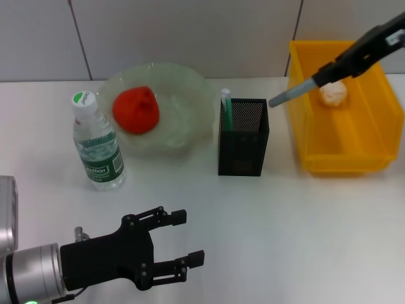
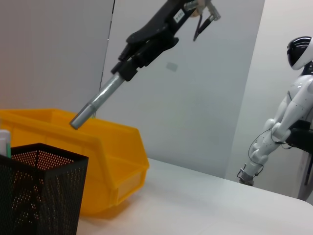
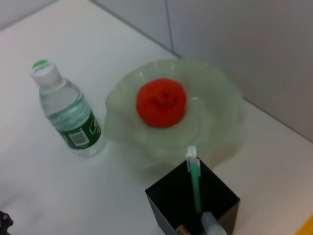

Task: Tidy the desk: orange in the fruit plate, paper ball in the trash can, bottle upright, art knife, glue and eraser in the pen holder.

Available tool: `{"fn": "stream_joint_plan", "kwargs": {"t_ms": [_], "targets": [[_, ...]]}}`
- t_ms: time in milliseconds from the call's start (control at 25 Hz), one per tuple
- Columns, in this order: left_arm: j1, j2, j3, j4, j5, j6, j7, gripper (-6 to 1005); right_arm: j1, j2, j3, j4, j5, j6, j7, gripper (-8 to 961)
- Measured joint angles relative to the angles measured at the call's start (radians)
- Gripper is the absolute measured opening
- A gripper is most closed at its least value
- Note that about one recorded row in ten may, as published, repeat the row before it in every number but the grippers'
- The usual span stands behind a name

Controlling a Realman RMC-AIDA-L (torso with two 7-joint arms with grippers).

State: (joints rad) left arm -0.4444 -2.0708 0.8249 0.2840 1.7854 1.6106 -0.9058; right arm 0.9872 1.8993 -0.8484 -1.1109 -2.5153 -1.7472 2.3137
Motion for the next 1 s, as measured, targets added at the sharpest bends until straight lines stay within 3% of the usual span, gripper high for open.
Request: {"fn": "stream_joint_plan", "kwargs": {"t_ms": [280, 680, 840, 1000], "targets": [[0.000, 0.000, 0.000, 0.000, 0.000, 0.000, 0.001, 807, 0.047, 0.025, -0.098, 0.077, -0.018, 0.086, 0.003, 182], [-0.004, 0.000, -0.002, -0.009, 0.000, -0.002, 0.001, 807, 0.092, 0.083, -0.195, 0.183, -0.086, 0.221, 0.007, 190], [-0.003, 0.000, -0.003, -0.009, 0.000, -0.002, 0.001, 807, 0.105, 0.116, -0.196, 0.189, -0.142, 0.250, 0.013, 193], [-0.001, 0.000, -0.003, -0.009, 0.000, -0.002, 0.001, 807, 0.103, 0.133, -0.202, 0.181, -0.146, 0.268, 0.014, 196]]}}
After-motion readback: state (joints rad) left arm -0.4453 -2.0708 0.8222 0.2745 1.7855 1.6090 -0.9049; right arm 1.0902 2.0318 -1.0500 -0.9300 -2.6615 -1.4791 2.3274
